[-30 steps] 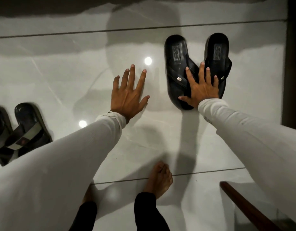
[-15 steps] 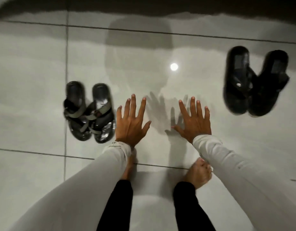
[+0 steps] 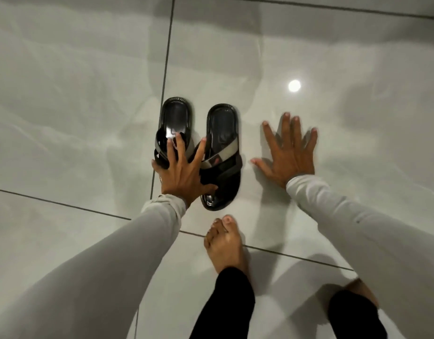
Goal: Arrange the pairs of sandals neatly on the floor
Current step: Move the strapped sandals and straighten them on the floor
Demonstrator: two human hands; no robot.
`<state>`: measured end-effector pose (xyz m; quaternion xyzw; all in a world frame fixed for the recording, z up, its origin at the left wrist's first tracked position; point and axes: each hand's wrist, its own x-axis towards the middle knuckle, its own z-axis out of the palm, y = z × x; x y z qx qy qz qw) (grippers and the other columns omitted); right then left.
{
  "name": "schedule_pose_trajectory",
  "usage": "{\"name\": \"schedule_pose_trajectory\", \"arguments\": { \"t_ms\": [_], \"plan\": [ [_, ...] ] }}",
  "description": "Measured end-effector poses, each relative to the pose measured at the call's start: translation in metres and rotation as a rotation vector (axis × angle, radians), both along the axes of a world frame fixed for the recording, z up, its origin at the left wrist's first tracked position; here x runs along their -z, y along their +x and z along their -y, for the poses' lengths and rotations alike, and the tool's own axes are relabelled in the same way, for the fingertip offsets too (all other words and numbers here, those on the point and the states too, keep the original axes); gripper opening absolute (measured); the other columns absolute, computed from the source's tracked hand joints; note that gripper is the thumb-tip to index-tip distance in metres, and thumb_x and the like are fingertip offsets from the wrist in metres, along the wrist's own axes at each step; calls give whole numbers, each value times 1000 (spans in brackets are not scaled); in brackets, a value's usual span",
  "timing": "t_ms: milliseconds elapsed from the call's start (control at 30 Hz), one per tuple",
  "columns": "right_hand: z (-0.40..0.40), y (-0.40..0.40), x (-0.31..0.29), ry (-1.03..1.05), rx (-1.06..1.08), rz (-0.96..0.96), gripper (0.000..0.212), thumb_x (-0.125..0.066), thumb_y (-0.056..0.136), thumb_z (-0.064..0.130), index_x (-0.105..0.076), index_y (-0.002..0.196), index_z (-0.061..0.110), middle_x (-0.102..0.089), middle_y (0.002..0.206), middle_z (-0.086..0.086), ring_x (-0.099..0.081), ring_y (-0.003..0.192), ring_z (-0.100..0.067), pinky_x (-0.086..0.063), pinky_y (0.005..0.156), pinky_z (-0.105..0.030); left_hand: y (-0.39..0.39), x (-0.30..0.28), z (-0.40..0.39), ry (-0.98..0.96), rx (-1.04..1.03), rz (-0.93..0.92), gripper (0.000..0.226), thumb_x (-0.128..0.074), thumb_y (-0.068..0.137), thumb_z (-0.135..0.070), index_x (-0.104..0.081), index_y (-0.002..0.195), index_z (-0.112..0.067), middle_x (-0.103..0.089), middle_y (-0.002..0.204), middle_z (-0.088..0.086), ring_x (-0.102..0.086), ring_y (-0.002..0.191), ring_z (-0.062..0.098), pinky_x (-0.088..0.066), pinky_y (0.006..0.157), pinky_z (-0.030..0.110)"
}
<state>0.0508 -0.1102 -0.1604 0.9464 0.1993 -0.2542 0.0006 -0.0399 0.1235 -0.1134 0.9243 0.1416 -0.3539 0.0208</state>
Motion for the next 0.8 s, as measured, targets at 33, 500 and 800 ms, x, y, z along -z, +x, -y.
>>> {"name": "schedule_pose_trajectory", "arguments": {
  "t_ms": [33,500,800],
  "plan": [
    [-1,6,4,-9,-2,2,94,-42,85,74,-5,158,28,3,166,-21,-2,152,-46,-11,113,-76,3,4,1,-39,-32,-1,128,-75,62,-75,6,157,-46,11,167,17,6,155,42,-24,107,80],
    [-1,12,9,-33,-10,2,94,-39,85,76,-5,158,28,1,166,-23,-2,151,-47,-21,108,-76,69,21,-6,-49,26,118,119,-72,69,-73,3,157,-45,6,166,26,-1,153,48,-32,107,76],
    [1,9,14,-22,-3,21,95,-34,84,78,-3,158,28,1,166,-23,-1,151,-48,-19,109,-75,155,19,-25,-52,55,99,120,-72,70,-73,7,156,-47,11,167,21,2,155,44,-30,109,76]
  ]
}}
